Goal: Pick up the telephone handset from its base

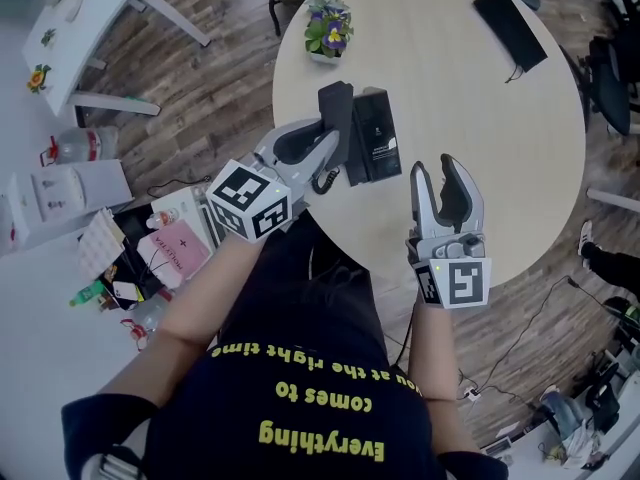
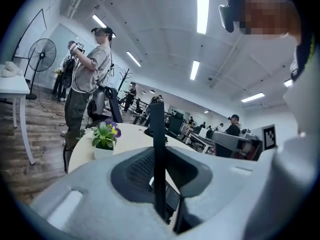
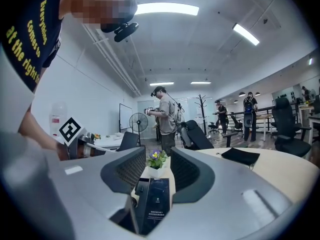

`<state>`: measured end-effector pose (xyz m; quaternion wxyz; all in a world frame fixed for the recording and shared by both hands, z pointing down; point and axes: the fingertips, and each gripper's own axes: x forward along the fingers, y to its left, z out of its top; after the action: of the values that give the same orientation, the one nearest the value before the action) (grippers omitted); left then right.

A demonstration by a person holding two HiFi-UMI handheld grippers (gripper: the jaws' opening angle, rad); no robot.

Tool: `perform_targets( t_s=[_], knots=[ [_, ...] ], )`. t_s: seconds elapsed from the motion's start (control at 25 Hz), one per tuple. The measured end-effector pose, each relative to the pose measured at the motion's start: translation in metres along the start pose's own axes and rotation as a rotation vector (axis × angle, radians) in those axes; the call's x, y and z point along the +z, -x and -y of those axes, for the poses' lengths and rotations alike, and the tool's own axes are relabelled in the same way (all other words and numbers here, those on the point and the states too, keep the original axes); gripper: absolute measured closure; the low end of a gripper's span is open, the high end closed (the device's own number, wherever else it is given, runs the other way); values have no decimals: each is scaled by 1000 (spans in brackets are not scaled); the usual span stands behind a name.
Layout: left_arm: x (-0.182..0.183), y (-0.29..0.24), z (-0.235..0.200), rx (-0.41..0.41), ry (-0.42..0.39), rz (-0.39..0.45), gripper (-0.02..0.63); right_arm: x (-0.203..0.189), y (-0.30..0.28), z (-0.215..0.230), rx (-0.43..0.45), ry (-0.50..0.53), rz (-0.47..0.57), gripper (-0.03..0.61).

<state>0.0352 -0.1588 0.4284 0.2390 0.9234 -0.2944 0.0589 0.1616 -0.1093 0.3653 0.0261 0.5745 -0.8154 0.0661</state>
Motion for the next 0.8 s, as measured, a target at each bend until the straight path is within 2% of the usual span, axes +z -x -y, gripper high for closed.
perform_targets(
  t_s=[0.52,0.8],
  knots=[
    [61,32,-5,83,-141,124,543,28,5,-4,-15,31,33,426],
    [83,47,-1,126,-234,169,543,51,10,-11,-5,23,88,488]
  ],
)
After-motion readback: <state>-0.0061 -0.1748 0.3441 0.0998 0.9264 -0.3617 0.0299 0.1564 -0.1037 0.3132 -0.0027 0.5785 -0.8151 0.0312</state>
